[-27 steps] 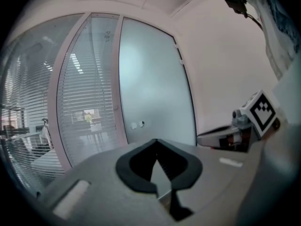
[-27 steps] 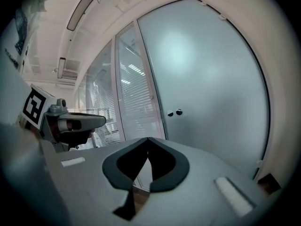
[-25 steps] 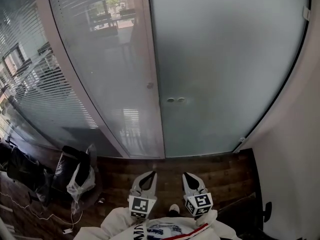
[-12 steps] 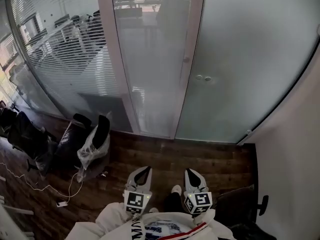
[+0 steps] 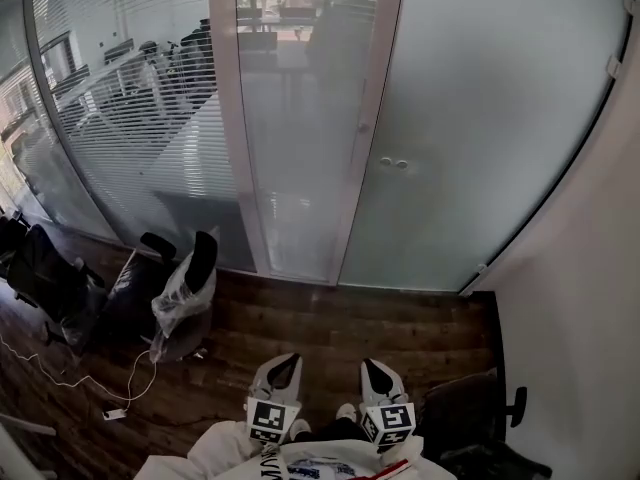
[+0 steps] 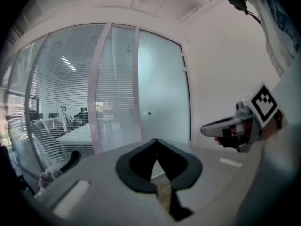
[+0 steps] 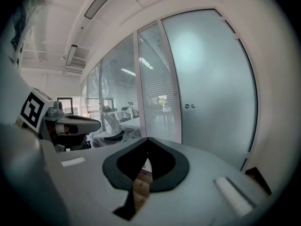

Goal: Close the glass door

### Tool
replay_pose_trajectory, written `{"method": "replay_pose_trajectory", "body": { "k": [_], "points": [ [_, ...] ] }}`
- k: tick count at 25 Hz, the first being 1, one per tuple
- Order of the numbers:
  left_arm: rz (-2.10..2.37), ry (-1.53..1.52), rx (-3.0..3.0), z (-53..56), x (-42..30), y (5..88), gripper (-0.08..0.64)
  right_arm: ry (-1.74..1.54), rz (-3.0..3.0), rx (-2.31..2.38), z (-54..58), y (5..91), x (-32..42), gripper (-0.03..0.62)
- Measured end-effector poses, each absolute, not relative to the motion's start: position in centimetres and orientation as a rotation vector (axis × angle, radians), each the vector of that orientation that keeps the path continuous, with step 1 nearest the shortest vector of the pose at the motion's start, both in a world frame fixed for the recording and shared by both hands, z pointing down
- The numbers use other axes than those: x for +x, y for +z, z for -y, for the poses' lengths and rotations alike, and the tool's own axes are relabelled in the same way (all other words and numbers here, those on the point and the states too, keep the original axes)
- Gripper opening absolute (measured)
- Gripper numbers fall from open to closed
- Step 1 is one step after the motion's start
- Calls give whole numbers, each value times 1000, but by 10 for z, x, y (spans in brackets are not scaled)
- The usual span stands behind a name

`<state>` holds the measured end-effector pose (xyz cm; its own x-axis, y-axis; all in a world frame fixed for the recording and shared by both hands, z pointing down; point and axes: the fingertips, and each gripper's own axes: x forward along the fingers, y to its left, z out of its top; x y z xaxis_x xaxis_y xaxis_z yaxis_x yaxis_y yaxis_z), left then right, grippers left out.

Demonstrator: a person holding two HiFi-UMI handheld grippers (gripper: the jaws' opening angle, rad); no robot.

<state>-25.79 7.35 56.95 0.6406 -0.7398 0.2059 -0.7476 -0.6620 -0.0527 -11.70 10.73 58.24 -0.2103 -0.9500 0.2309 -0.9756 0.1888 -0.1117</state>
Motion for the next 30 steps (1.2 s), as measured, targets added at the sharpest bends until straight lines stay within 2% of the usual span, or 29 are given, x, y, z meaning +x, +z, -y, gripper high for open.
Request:
{"method": "replay_pose_trajectory", "body": {
  "k": [6, 16, 30],
  "points": [
    [1211, 358, 2816, -89, -235, 577, 3, 318, 2304, 1948, -129, 577, -97, 6],
    [1148, 368, 2876, -96, -152, 567, 3, 322, 2273, 1985, -149, 578, -23, 6],
    [1280, 391, 2860, -94, -115, 554, 3, 287, 2349, 1916, -135, 573, 23, 6]
  ]
}}
